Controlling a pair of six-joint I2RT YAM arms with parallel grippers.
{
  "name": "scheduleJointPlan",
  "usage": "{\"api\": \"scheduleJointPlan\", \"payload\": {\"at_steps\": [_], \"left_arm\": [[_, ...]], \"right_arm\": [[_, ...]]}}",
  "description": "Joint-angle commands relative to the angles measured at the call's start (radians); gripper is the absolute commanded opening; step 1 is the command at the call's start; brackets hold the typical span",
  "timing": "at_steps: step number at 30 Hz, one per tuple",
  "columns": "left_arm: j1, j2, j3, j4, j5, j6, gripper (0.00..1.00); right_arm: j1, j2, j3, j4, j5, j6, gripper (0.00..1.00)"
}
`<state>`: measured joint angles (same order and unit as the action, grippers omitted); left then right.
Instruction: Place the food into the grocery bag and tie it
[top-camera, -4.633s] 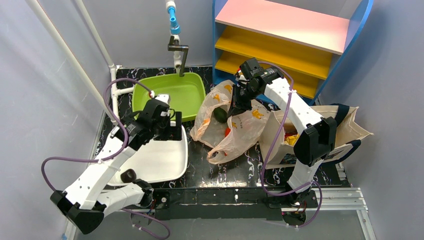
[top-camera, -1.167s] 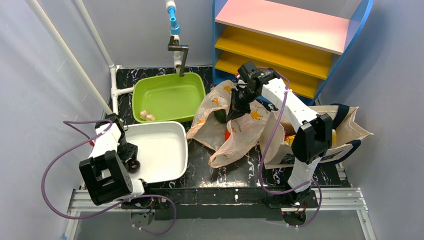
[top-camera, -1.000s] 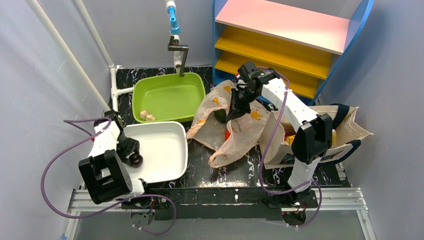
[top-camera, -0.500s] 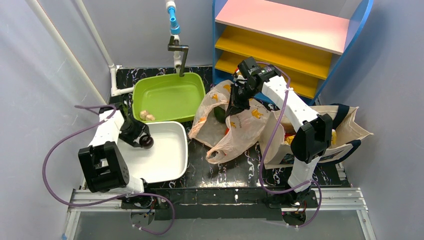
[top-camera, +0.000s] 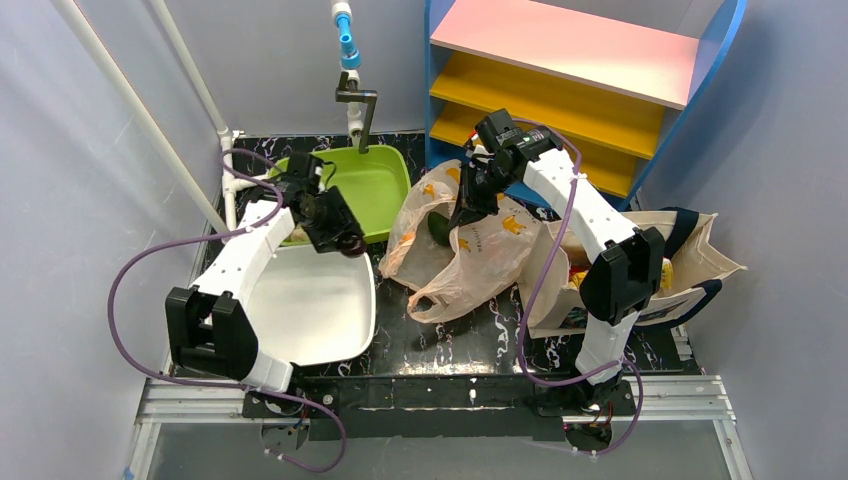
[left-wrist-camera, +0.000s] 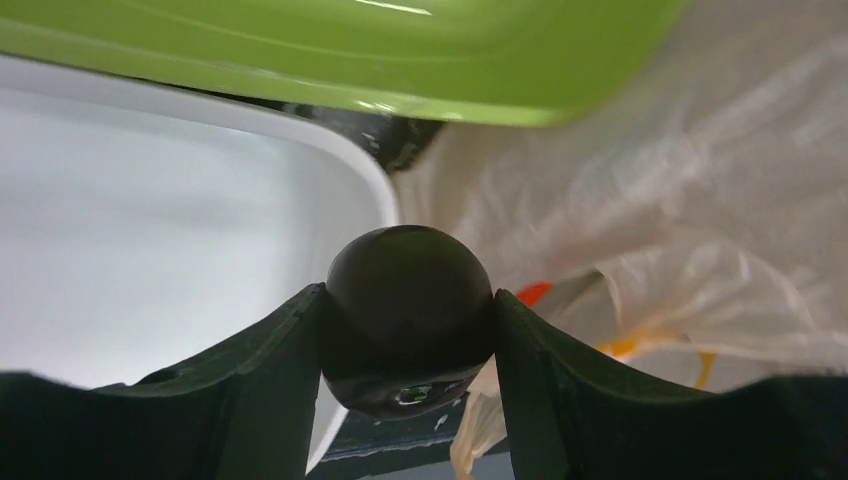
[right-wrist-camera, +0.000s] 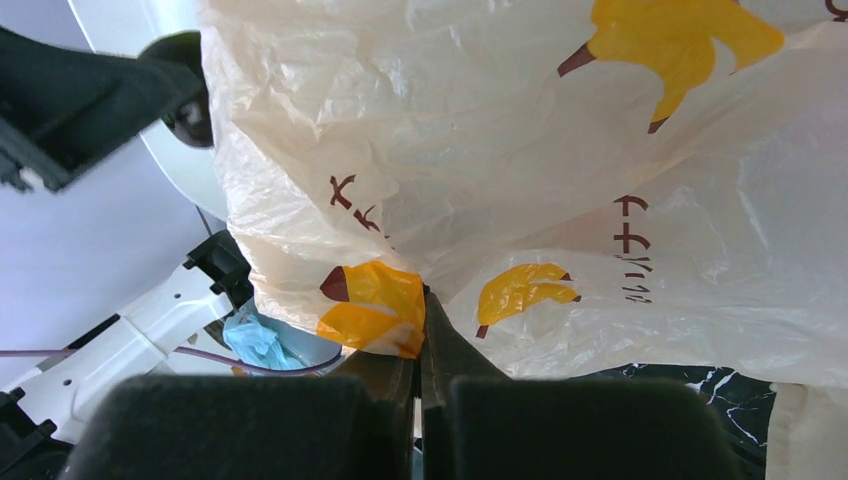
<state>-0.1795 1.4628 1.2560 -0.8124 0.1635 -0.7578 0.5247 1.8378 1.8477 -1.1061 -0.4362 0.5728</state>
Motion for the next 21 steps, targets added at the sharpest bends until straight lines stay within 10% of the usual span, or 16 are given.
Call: {"api": "scheduleJointPlan", "payload": {"at_steps": [1,21], "left_arm": [[-0.135,-0.046,0.088,0.035,0.075,0.087,0.00],[-0.434,0.115,0.275,0.148,0.193,0.204,0.00]], "right_arm": [[-0.012,-0.004,0.043,-0.013,-0.005,-0.010,0.01],[-0.029,-0.001,0.054,-0.039,0.001,-0.015,0.01]]}}
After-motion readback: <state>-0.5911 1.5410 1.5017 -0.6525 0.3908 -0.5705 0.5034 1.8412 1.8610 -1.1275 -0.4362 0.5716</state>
